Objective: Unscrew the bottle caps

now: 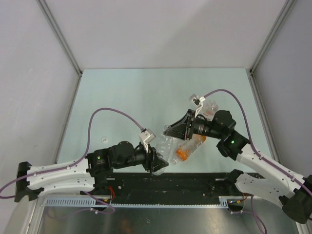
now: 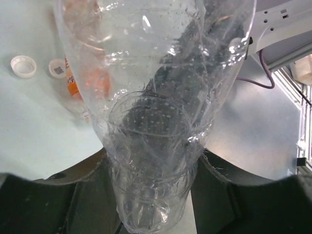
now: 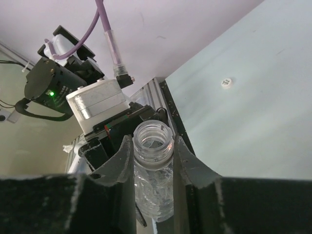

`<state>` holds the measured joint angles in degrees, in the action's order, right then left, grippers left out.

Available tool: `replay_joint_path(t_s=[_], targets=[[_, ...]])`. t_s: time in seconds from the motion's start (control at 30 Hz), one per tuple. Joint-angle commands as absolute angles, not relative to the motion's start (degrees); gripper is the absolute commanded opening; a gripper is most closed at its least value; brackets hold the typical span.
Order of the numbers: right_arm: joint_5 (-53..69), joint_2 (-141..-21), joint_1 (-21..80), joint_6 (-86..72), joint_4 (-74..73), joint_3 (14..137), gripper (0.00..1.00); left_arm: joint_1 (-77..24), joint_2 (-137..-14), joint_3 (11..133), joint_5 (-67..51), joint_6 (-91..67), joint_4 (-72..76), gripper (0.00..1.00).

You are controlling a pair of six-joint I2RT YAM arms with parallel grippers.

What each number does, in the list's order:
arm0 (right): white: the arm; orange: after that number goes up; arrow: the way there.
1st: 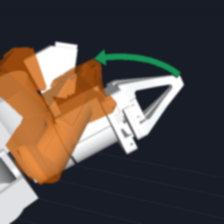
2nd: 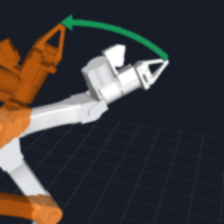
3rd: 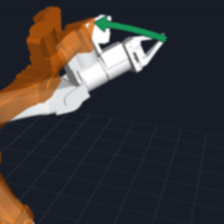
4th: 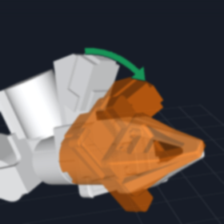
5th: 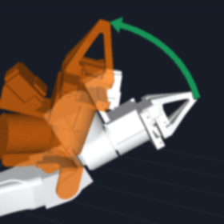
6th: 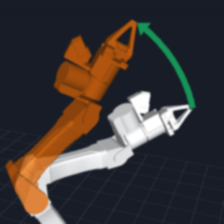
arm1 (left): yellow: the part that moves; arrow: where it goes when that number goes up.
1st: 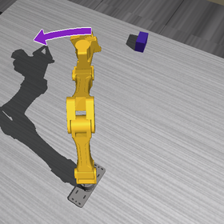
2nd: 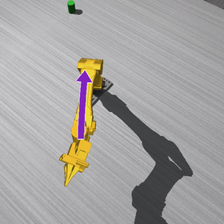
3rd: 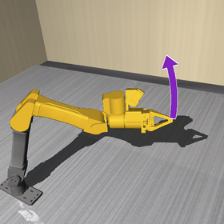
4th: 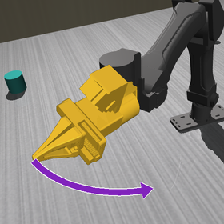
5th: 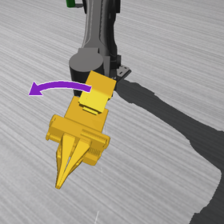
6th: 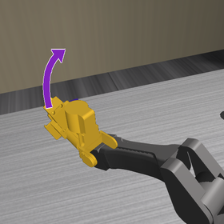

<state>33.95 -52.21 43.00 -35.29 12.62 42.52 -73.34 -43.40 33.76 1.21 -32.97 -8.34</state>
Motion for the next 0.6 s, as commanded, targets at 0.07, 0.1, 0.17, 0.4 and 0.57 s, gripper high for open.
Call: replay_joint_path(t_s=[0.07,0.1,0.17,0.4,0.57], targets=[[35.8,-52.4,43.8,-34.3,14.5,45.0,0.02,-73.8,-42.7,35.9,1.2,-31.6,-7.1,0.14],[35.3,-52.2,44.0,-33.8,13.8,45.0,0.01,-73.8,-42.5,35.9,1.4,-31.6,-7.1,0.18],[34.0,-51.5,44.2,-32.7,12.1,45.0,0.0,-73.8,-42.2,35.8,1.8,-31.6,-7.0,0.3],[30.8,-49.3,44.3,-29.3,7.9,45.0,0.0,-73.9,-41.3,36.1,2.5,-31.1,-7.1,0.98],[30.4,-49.1,44.3,-26.9,7.8,45.0,0.0,-74.0,-40.3,36.7,4.3,-30.2,-7.1,0.99]])
